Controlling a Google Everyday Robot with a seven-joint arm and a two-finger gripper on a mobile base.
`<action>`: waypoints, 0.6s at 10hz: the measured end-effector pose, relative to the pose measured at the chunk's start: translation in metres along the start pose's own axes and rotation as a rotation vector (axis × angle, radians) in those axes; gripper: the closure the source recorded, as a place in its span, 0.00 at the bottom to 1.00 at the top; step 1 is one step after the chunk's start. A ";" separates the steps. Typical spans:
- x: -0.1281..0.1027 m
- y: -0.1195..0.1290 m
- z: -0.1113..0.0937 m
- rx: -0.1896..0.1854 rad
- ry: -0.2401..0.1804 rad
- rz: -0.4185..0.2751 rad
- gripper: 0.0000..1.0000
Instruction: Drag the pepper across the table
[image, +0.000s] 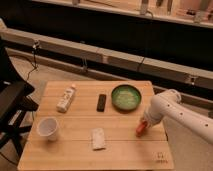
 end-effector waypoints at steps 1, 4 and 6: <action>0.003 0.001 -0.001 0.001 0.001 0.000 1.00; 0.007 -0.003 0.000 0.002 0.001 -0.002 1.00; 0.010 -0.004 0.000 0.001 0.001 -0.004 1.00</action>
